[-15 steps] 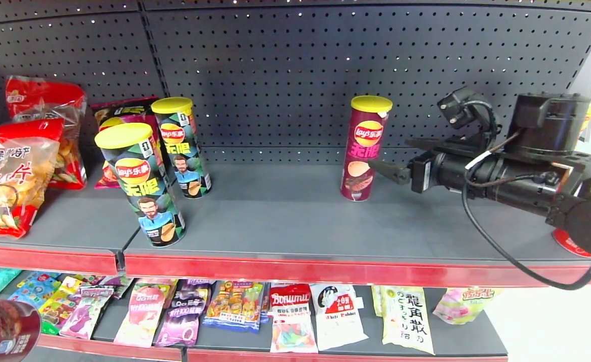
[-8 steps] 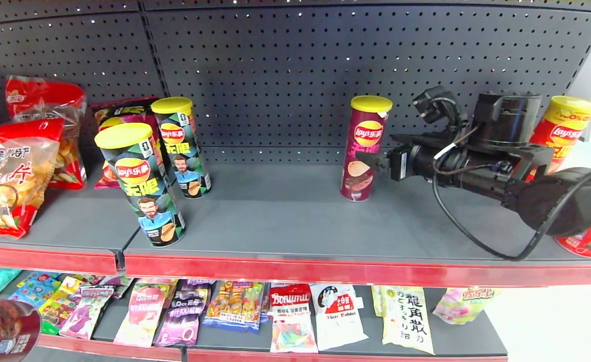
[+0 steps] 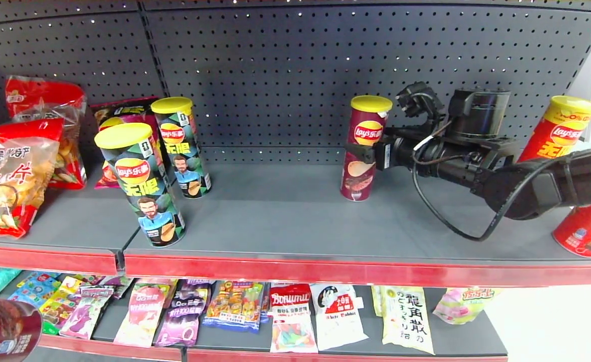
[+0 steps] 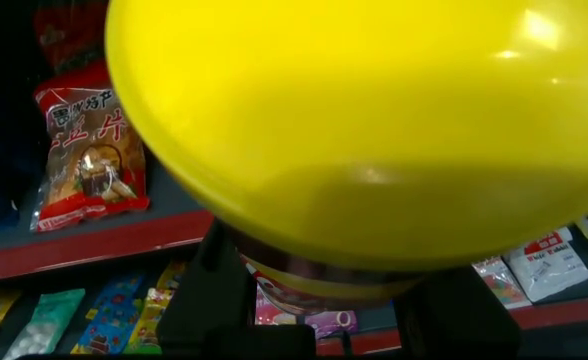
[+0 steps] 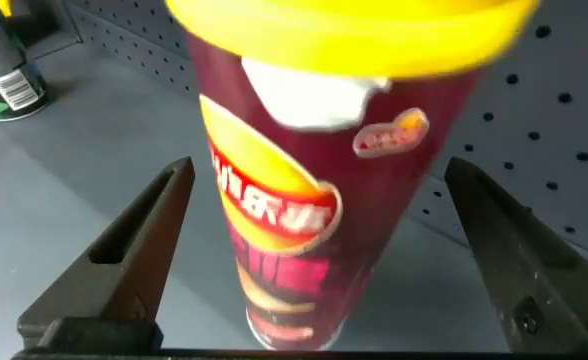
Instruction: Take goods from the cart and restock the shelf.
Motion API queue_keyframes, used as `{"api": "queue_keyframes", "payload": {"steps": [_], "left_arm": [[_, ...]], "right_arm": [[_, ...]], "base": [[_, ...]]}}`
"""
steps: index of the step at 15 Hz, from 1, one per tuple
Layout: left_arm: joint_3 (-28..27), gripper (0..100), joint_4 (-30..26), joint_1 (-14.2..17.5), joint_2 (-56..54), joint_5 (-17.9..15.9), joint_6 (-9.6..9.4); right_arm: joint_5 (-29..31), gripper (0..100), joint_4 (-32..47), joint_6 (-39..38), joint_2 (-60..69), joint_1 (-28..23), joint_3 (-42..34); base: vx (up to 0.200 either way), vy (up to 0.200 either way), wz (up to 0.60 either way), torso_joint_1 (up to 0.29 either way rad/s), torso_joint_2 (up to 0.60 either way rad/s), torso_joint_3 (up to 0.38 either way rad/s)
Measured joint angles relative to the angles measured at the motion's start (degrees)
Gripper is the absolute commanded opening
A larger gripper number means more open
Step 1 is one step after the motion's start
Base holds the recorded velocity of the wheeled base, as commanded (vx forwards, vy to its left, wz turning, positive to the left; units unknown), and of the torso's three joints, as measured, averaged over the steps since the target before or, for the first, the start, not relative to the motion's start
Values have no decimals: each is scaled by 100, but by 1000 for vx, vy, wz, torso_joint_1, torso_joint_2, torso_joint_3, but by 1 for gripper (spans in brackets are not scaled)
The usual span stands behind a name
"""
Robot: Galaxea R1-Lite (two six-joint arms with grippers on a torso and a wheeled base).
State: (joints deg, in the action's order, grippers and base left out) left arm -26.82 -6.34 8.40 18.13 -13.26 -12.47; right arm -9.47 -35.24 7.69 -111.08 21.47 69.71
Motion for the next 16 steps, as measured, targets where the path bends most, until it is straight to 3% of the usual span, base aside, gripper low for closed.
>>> {"api": "queue_keyframes", "payload": {"steps": [3, 4, 12, 16], "left_arm": [[0, 0, 0, 0, 9, -1, 0], [-5, 0, 0, 4, 11, 0, 0], [1, 0, -6, 2, 11, 16, -1], [48, 0, -11, 0, -11, 10, 65]], "right_arm": [[-2, 100, 0, 0, -154, 5, 206], [-5, 0, 11, 2, -185, 5, 232], [6, 0, -6, 32, -267, 28, 221], [307, 0, 174, 29, 249, 280, -89]], "base": [[0, 0, 0, 0, 0, 0], [0, 0, 0, 0, 0, 0], [0, 0, 0, 0, 0, 0], [0, 0, 0, 0, 0, 0]]}}
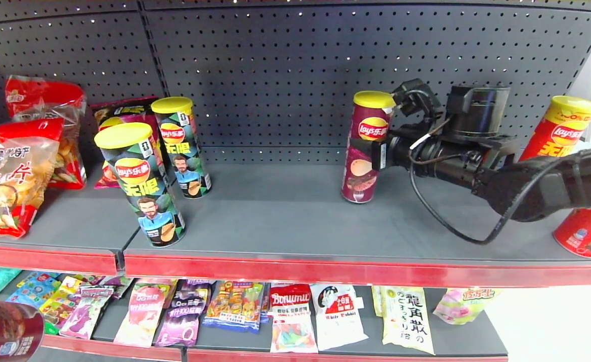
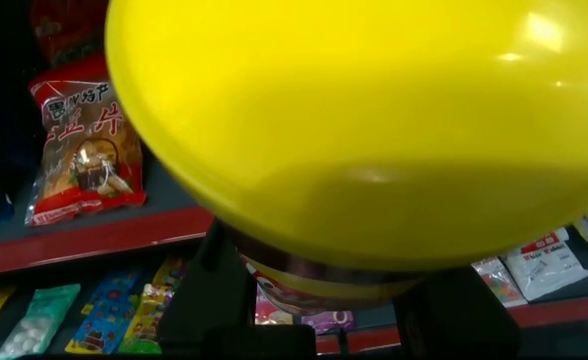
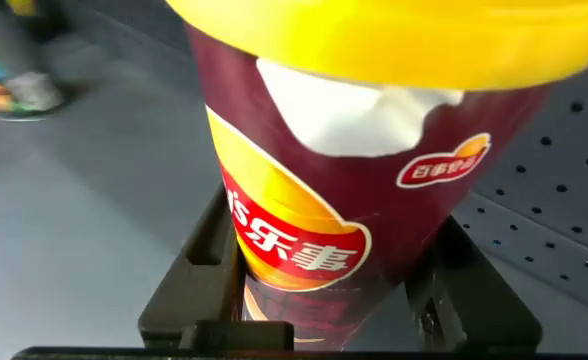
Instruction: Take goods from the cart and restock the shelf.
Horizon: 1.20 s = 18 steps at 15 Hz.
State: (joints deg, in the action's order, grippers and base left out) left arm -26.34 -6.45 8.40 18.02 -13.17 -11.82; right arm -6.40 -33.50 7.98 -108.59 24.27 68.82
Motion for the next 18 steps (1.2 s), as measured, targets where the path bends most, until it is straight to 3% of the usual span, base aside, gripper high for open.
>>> {"api": "queue_keyframes", "payload": {"steps": [7, 18], "left_arm": [[22, 0, 11, 0, -24, -10, 15], [39, 0, 11, 4, -41, -2, 11]], "right_arm": [[384, 0, 15, 28, 1224, 497, -1485], [619, 0, -52, 2, 1626, 965, -2221]], "base": [[0, 0, 0, 0, 0, 0], [0, 0, 0, 0, 0, 0]]}}
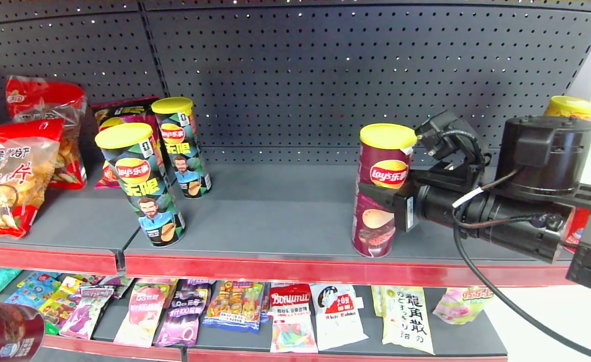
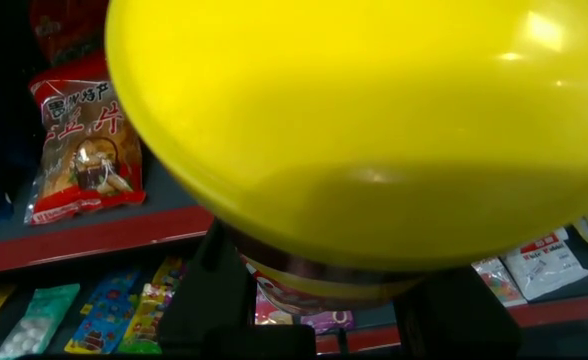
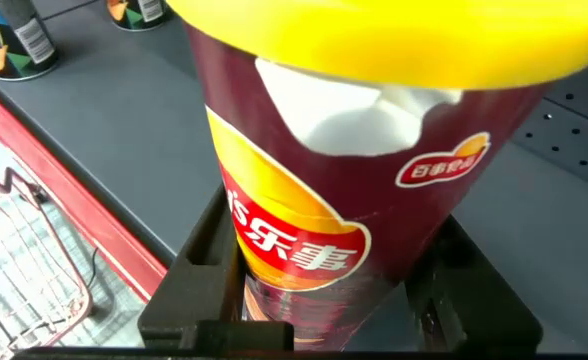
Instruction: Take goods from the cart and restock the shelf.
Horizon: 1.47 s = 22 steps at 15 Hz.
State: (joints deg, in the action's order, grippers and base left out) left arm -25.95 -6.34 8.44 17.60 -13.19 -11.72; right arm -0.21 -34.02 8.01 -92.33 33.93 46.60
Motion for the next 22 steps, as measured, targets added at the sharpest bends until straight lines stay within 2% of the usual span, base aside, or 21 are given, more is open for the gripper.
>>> {"api": "queue_keyframes", "payload": {"steps": [8, 20, 21, 22], "left_arm": [[10, 0, -4, -4, -24, -5, 0], [13, 0, -9, -1, -46, -5, 1], [13, 0, -9, -4, -46, -2, 0], [13, 0, -9, -4, -46, -7, -2]], "right_arm": [[188, 0, 6, -18, 49, 195, 0], [206, 0, -5, 9, 83, 221, -173], [208, 100, -2, 9, 85, 227, -173], [206, 100, 1, 1, 85, 234, -173]], "base": [[0, 0, 0, 0, 0, 0], [0, 0, 0, 0, 0, 0], [0, 0, 0, 0, 0, 0], [0, 0, 0, 0, 0, 0]]}}
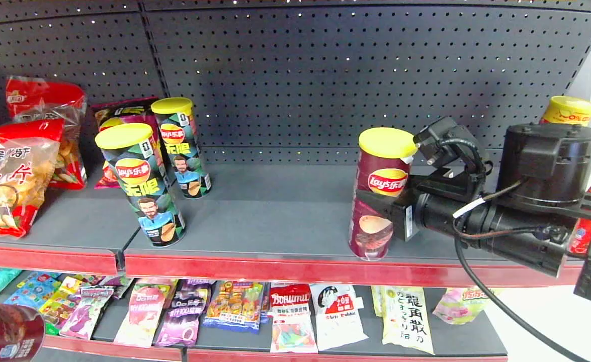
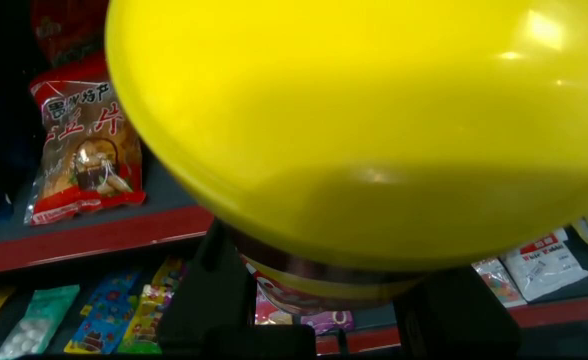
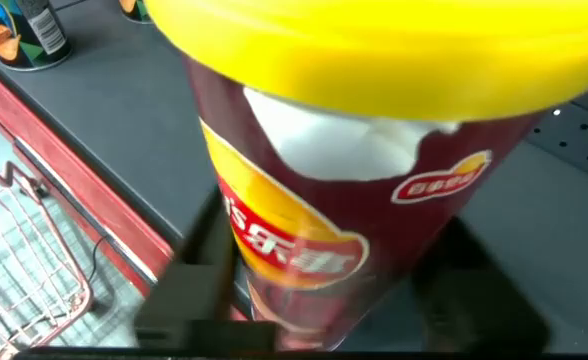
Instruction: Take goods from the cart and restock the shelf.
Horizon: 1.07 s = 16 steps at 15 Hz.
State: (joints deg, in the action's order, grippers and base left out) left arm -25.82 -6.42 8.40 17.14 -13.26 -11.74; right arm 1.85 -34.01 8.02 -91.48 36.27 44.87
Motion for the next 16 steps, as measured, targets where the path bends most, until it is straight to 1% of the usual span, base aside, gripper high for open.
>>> {"api": "queue_keyframes", "payload": {"steps": [5, 9, 13, 15, 16], "left_arm": [[13, 0, 0, 0, 0, -4, 2], [13, 0, 0, 0, 11, -26, 2], [-9, 0, -6, 2, 50, 101, -7], [-35, 0, -9, -2, 96, 55, -13], [-44, 0, -9, -22, 113, -30, -13]], "right_arm": [[13, 100, 11, -6, 68, 20, -11], [112, 100, 11, -41, 407, 33, -343], [167, 100, 11, -145, 1209, 52, -1147], [219, 100, 24, -124, 1841, -46, -1748], [252, 100, 33, -45, 2202, -204, -2071]], "base": [[0, 0, 0, 0, 0, 0], [0, 0, 0, 0, 0, 0], [0, 0, 0, 0, 0, 0], [0, 0, 0, 0, 0, 0], [0, 0, 0, 0, 0, 0]]}}
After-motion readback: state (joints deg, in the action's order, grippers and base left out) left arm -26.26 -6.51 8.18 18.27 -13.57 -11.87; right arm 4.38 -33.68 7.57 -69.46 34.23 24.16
